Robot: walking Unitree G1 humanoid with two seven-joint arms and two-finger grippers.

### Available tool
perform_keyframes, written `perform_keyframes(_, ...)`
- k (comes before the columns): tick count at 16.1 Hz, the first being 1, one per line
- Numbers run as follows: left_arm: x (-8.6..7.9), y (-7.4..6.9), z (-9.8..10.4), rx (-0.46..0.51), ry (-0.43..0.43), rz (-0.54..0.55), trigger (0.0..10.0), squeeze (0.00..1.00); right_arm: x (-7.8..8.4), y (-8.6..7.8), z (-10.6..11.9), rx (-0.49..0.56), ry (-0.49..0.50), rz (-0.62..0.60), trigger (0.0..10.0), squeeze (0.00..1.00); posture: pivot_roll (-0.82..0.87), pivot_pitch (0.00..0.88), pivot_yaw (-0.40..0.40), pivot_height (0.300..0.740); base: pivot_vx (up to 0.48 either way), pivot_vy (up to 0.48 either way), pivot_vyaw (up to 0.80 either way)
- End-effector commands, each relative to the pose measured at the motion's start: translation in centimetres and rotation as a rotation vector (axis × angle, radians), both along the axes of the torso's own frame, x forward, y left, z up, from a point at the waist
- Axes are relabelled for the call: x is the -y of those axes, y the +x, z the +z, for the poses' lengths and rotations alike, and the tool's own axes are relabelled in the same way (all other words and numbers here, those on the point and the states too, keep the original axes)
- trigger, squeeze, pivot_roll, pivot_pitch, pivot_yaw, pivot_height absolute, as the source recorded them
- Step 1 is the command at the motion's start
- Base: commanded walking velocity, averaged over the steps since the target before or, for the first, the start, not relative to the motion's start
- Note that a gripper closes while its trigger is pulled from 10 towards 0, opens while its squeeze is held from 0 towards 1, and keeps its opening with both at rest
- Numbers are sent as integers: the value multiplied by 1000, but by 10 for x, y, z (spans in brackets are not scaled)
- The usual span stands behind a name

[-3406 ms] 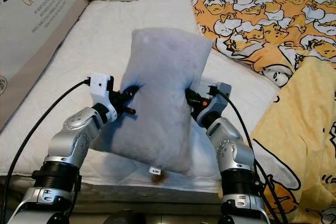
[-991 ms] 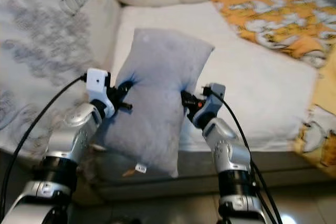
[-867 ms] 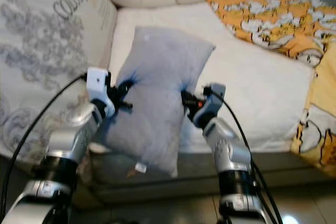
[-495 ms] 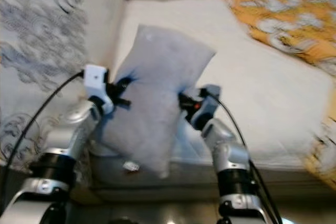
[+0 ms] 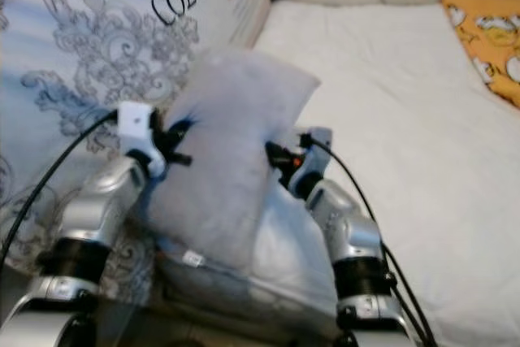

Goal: Clean up the room

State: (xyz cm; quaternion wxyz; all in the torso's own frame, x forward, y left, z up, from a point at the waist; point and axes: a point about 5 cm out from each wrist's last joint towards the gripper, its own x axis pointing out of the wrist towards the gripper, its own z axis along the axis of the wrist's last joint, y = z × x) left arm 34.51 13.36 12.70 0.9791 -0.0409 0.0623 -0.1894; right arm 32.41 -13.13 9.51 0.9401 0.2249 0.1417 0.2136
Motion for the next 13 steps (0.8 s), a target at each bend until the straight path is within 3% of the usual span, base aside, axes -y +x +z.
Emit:
perform_keyframes(1, -1, 5, 14, 56, 26, -13, 10000, 0, -1, 1, 5, 12, 21, 0, 10000, 0, 58, 0, 66, 740, 266, 0, 0)
perform_keyframes(3, 2, 6, 15, 67, 49, -47, 10000, 0, 2, 1, 6, 16, 51, -19, 10000, 0, 58, 0, 67, 740, 0, 0, 0)
perform_keyframes(4, 4, 7, 15, 71, 91, -75, 10000, 0, 7, 2, 4, 7, 57, -58, 10000, 1000, 58, 0, 67, 740, 0, 0, 0)
perform_keyframes(10, 18, 22, 22, 112, 237, -187, 10000, 0, 28, 1, -11, -55, -17, -204, 10000, 1000, 47, 0, 73, 740, 0, 0, 0)
perform_keyframes(13, 30, 32, 18, 131, 458, -285, 10000, 0, 41, -4, -15, -49, -77, -207, 10000, 1000, 26, 0, 84, 740, 0, 0, 0)
